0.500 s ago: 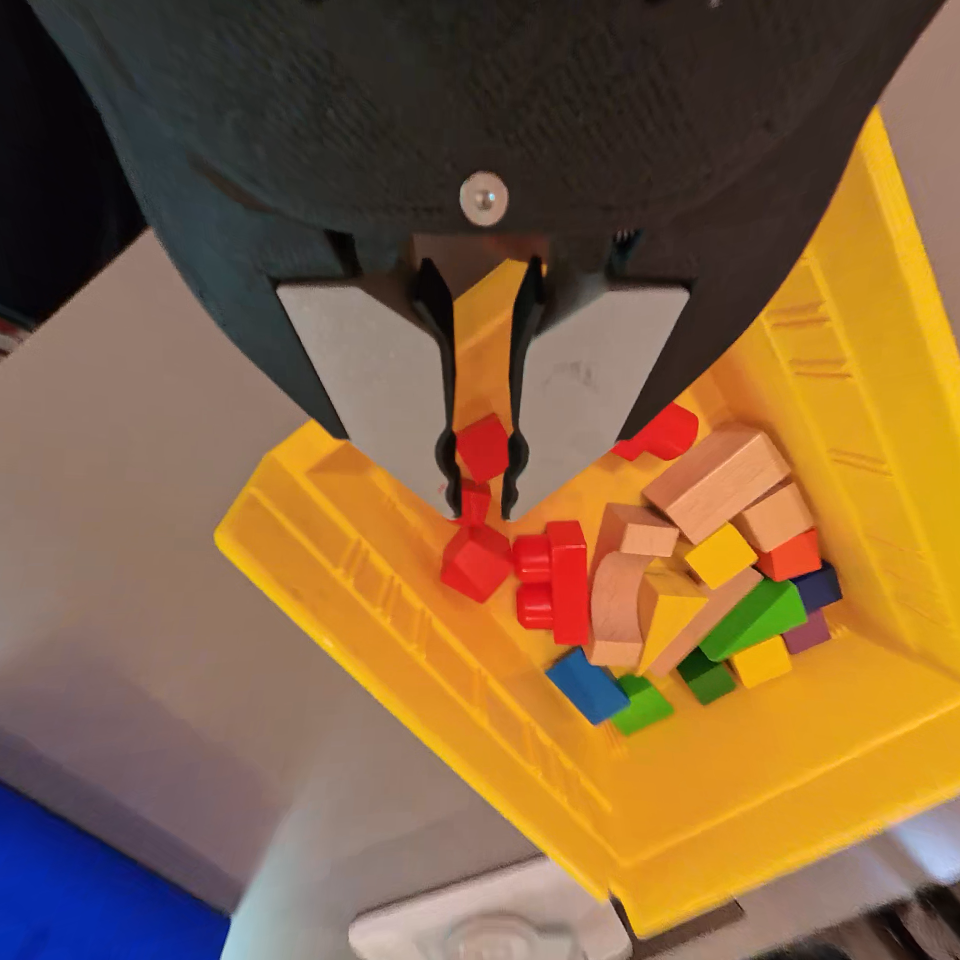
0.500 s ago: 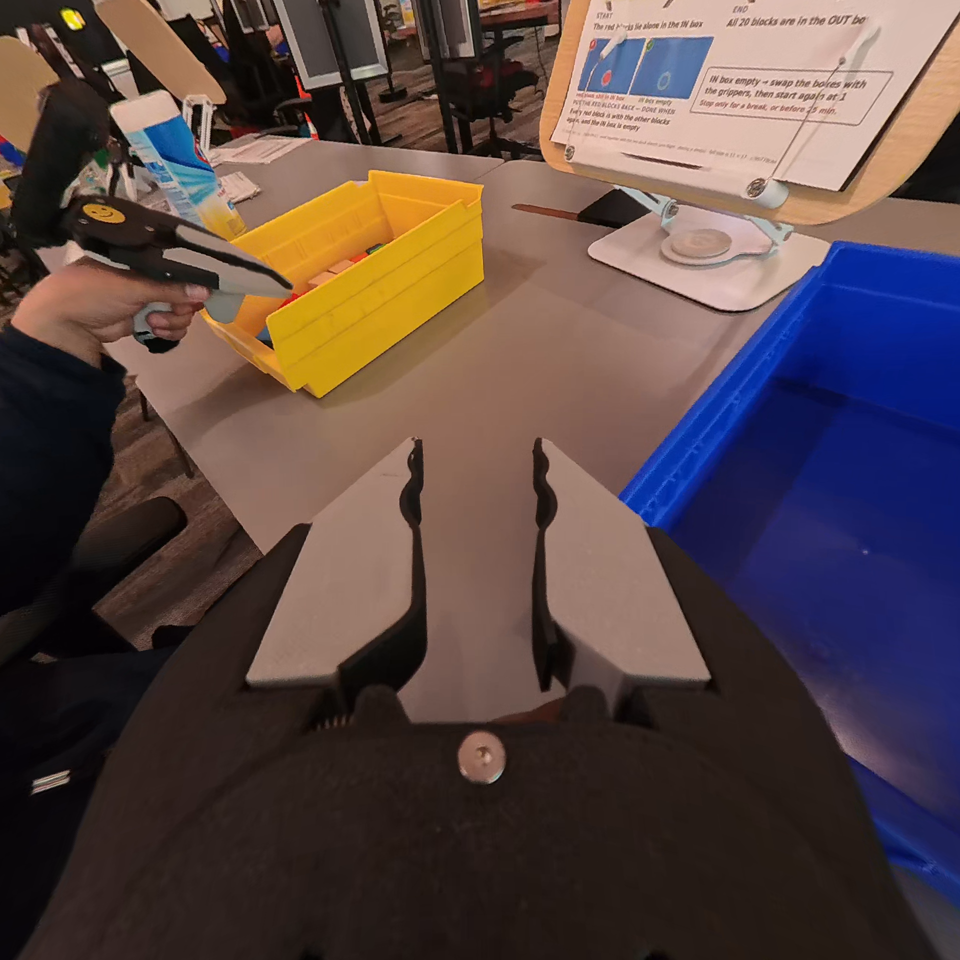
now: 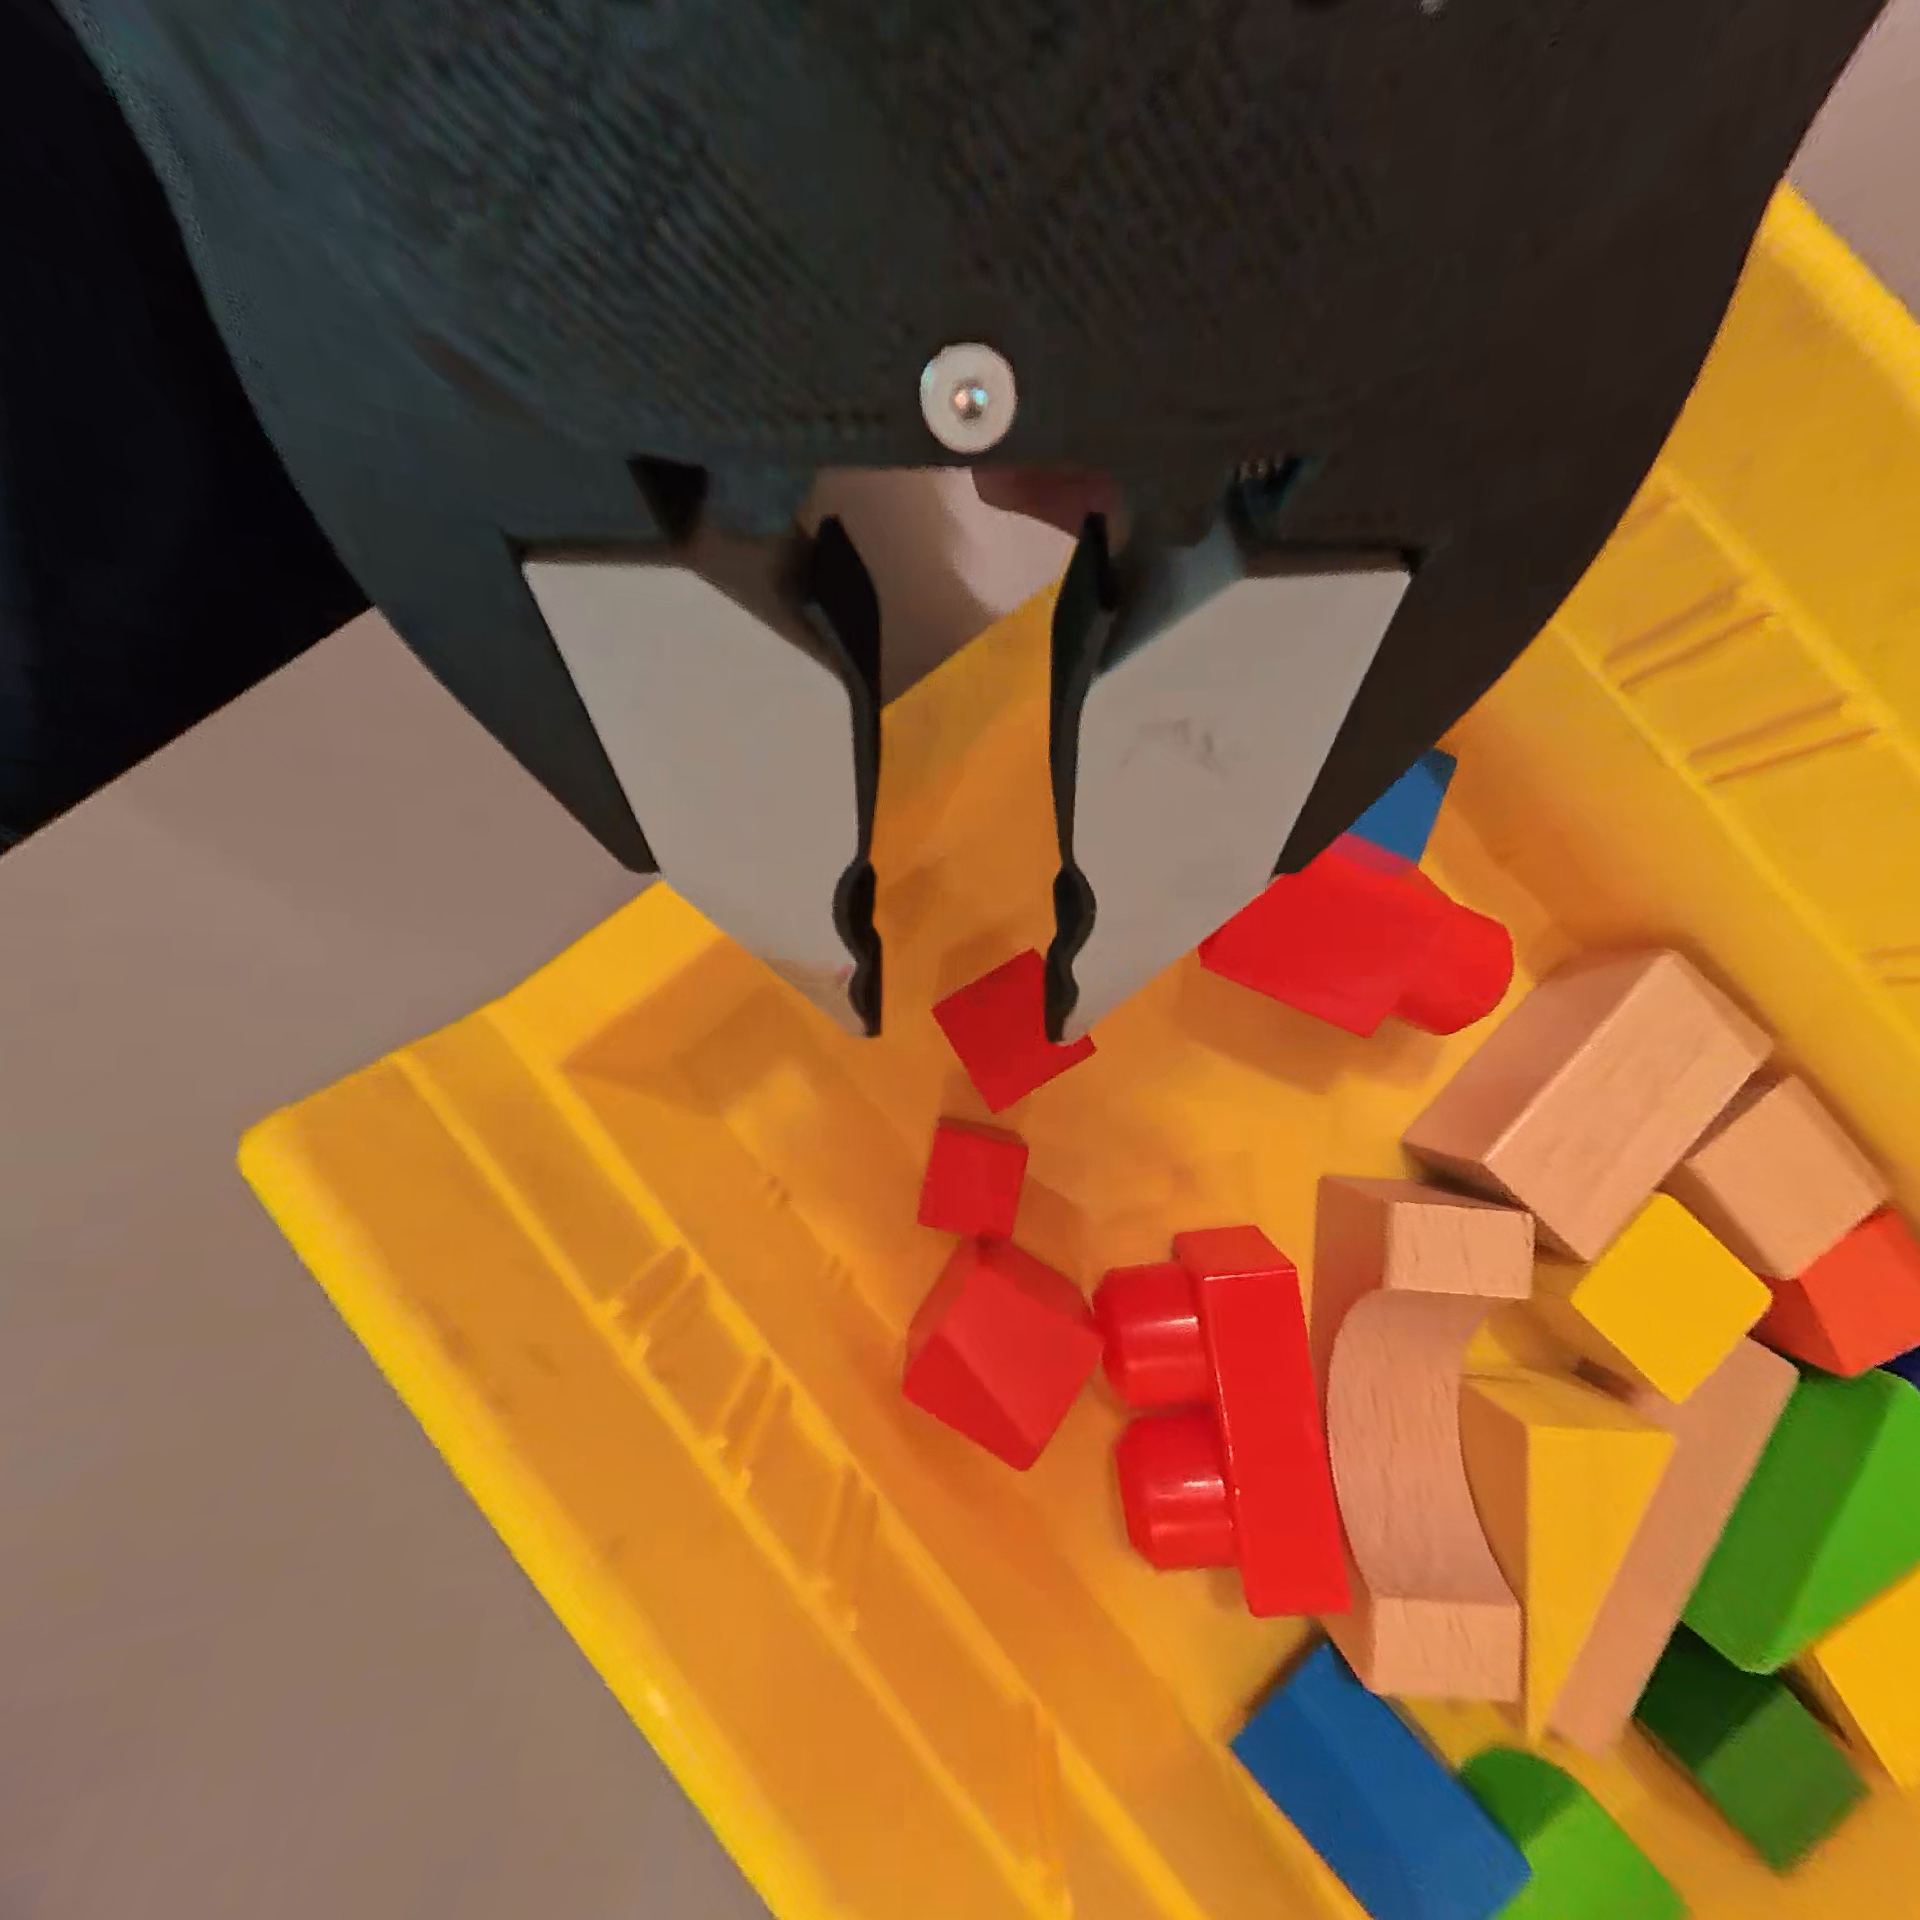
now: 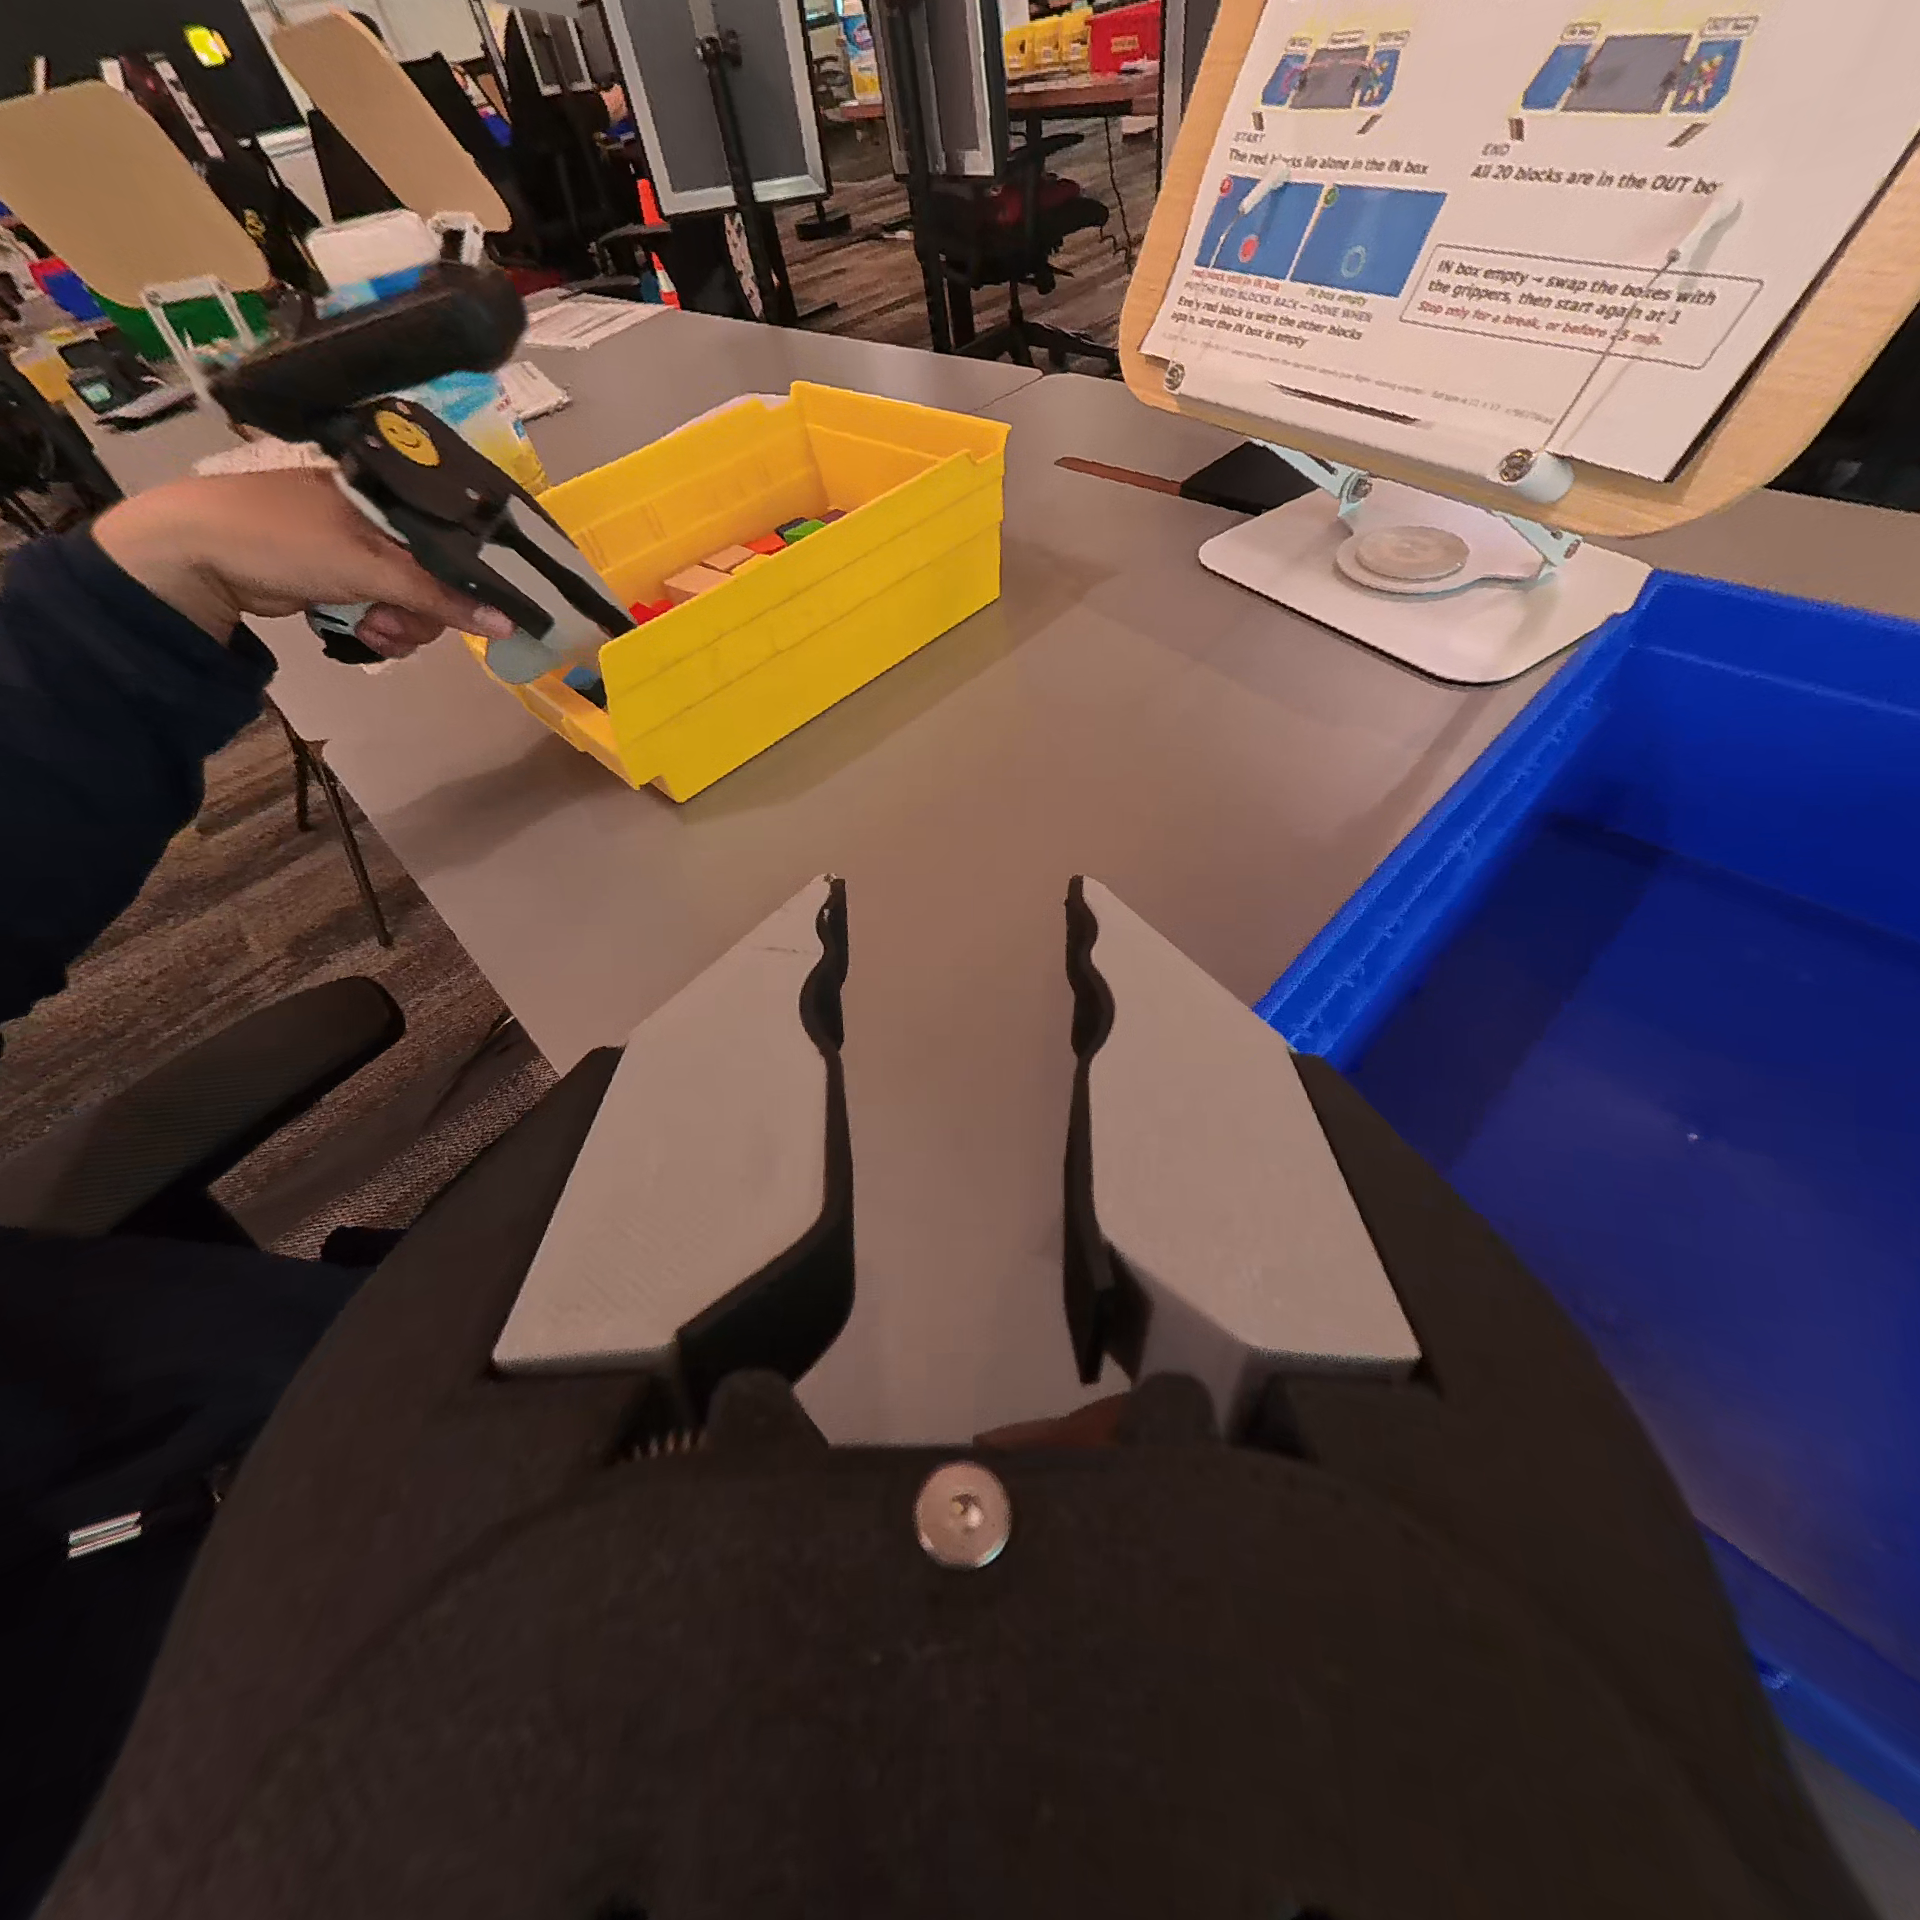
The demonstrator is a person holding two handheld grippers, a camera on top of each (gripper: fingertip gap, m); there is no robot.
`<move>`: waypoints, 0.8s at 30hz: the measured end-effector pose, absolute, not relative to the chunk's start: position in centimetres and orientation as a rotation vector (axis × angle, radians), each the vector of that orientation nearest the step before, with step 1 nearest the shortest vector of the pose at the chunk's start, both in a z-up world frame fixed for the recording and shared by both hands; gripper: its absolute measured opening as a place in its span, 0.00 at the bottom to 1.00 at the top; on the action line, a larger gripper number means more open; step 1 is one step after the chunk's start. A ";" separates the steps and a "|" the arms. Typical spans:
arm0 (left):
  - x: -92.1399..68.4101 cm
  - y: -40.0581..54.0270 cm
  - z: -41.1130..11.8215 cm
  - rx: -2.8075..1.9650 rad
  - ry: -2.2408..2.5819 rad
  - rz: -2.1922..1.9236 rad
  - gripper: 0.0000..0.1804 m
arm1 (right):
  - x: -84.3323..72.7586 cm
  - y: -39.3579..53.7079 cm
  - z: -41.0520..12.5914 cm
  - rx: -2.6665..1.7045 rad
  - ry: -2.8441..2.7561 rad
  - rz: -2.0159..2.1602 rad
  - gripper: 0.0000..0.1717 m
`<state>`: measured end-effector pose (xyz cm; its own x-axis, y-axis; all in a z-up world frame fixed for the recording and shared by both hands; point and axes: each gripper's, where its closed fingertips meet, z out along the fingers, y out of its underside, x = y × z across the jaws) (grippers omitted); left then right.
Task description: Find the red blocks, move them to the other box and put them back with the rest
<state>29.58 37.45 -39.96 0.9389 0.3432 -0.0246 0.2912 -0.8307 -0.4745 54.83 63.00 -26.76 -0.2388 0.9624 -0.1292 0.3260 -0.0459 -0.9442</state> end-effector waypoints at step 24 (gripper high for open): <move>28.4 37.6 -42.5 -2.769 -0.603 -0.102 0.18 | 56.0 61.9 -25.4 -1.314 -1.625 1.283 0.23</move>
<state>28.44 37.58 -42.50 0.9092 0.3948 0.1323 0.4163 -0.8653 -0.2790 55.99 61.89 -25.40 -0.2628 0.9619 -0.0750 0.2959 0.0064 -0.9552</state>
